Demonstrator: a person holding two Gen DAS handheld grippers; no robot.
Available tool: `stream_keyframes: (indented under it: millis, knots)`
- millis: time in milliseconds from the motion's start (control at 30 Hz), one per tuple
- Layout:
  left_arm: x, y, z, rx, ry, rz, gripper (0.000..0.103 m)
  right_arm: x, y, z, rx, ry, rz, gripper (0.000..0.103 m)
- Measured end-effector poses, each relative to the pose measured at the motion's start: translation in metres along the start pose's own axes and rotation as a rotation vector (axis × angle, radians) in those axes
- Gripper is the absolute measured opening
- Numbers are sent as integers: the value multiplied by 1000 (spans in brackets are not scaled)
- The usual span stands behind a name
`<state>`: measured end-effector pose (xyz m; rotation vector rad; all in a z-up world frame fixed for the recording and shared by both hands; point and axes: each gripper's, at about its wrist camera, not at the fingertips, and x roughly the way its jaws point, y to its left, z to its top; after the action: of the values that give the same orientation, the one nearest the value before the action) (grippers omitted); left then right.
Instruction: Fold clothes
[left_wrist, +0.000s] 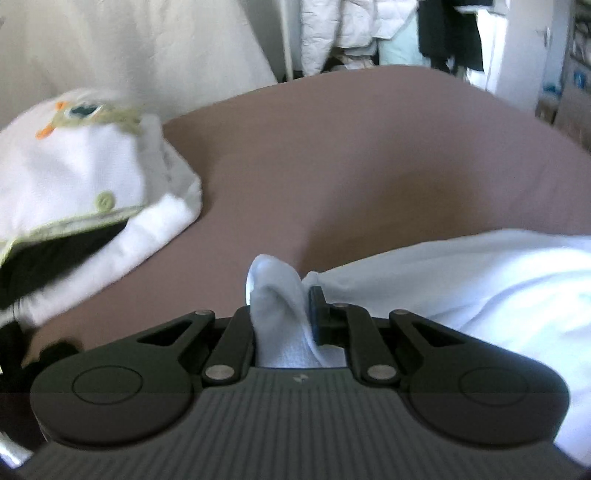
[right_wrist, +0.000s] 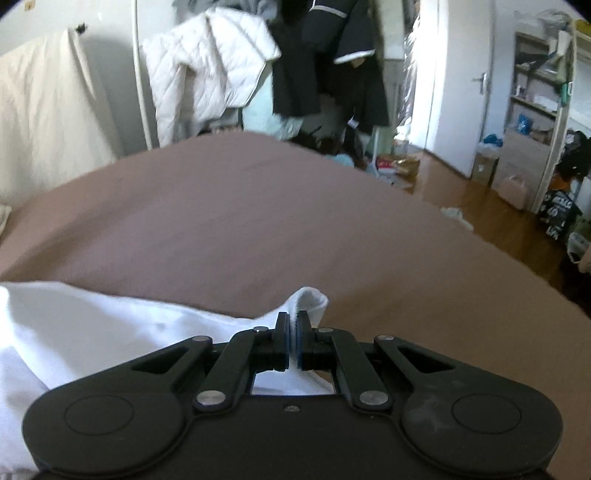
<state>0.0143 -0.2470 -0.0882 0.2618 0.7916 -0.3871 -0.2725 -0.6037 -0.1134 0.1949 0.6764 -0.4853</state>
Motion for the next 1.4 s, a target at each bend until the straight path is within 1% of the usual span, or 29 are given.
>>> stream_keyframes:
  millis: [67,133,200,233,300,367,433,500,533,567,600,633,667,700,733,767,800,867,1000,1067,1100,1133,1167,1200,1233,1267,1300,1367,1400]
  knots:
    - [-2,-10,2,45,-14,45,9,-1,9,-6,-67,-16,15,4]
    - [-11,-15,5,84,-58,83,8,-5,18,-4,-141,-18,7,4]
    - [-24,-17,13,119,-120,99,8,-8,20,16,-178,-58,-4,4]
    - [-28,-16,22,134,-149,106,8,-9,18,31,-187,-85,-13,4]
    - [-33,-13,44,145,-196,109,6,-14,12,73,-197,-188,-49,3]
    - [-32,-8,76,120,-216,106,5,-23,9,122,-248,-320,-107,3]
    - [-32,-7,114,133,-288,144,5,-28,8,181,-267,-404,-142,3]
    - [-31,-7,155,153,-376,214,5,-27,6,239,-267,-474,-171,3]
    - [-26,-6,174,141,-382,221,5,-21,5,261,-259,-491,-199,4]
    - [-13,-2,193,116,-342,217,8,-13,4,281,-240,-495,-214,8]
    - [-1,2,209,90,-301,211,10,-2,0,298,-209,-486,-217,15]
    - [13,6,216,51,-242,199,11,8,-3,310,-172,-475,-223,38]
    - [27,11,216,19,-170,168,13,15,-6,312,-120,-464,-234,51]
    - [34,13,209,-2,-117,138,13,19,-10,308,-58,-451,-242,63]
    - [36,14,196,-19,-84,109,15,20,-15,295,2,-430,-233,63]
    - [34,15,177,-28,-69,75,20,19,-20,278,59,-405,-215,63]
    - [29,15,154,-29,-61,45,36,20,-26,257,109,-367,-196,65]
    - [20,16,107,-44,-42,-2,54,21,-36,205,189,-265,-155,65]
    - [9,20,24,-155,27,-132,54,24,-52,87,290,-62,-52,66]
    - [2,22,7,-207,79,-166,54,25,-60,38,363,23,-20,66]
    - [-4,22,4,-223,73,-190,54,24,-65,17,424,67,-19,66]
    - [-10,22,2,-237,66,-211,54,23,-70,5,486,107,-10,66]
    - [-15,21,2,-235,55,-223,56,23,-75,0,549,142,9,66]
    - [-20,21,2,-234,45,-233,61,22,-81,-5,613,177,28,66]
    - [-23,22,1,-235,40,-239,65,22,-85,-7,659,201,44,66]
    - [-24,20,-4,-247,45,-246,68,20,-89,-8,687,203,56,66]
    - [-25,18,-9,-259,55,-257,69,18,-92,-8,713,195,65,66]
    - [-17,15,-17,-288,125,-311,69,12,-95,-14,765,184,86,66]
    - [-13,13,-21,-303,159,-336,69,12,-97,-18,803,195,99,66]
